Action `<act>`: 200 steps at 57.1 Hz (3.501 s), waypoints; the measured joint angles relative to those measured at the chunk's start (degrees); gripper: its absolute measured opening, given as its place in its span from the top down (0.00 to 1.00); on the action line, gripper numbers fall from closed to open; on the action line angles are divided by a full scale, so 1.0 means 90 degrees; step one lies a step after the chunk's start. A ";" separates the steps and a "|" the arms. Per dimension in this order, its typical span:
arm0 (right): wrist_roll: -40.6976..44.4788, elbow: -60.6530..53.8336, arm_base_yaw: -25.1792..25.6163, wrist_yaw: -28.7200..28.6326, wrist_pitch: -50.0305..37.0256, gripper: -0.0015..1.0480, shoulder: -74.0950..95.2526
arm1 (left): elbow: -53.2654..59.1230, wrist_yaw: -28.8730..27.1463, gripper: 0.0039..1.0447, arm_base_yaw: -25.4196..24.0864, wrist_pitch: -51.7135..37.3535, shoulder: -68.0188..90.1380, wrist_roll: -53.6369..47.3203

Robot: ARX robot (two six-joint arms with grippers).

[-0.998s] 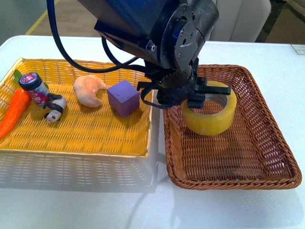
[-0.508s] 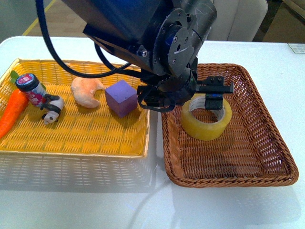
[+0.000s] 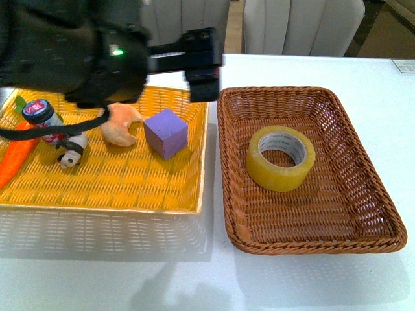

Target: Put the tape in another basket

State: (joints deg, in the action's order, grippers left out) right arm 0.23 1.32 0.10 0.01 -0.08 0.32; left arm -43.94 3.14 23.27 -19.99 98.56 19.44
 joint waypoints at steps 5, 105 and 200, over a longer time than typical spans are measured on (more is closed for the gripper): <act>0.0000 0.0000 0.0000 0.0000 0.0000 0.09 -0.0002 | 0.0758 0.0151 0.08 -0.0299 0.0029 -0.0840 0.0039; -0.0002 0.0000 0.0000 0.0000 0.0005 0.09 -0.0005 | 0.4792 -0.0350 0.99 -0.2557 -0.0257 -0.8466 -0.2098; -0.0002 0.0000 0.0000 0.0000 0.0005 0.09 -0.0005 | 0.4789 -0.0347 0.09 -0.2565 0.2222 -1.0856 -0.2115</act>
State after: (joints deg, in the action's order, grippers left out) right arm 0.21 1.32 0.10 0.01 -0.03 0.27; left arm -0.84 0.01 0.19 0.01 0.86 0.40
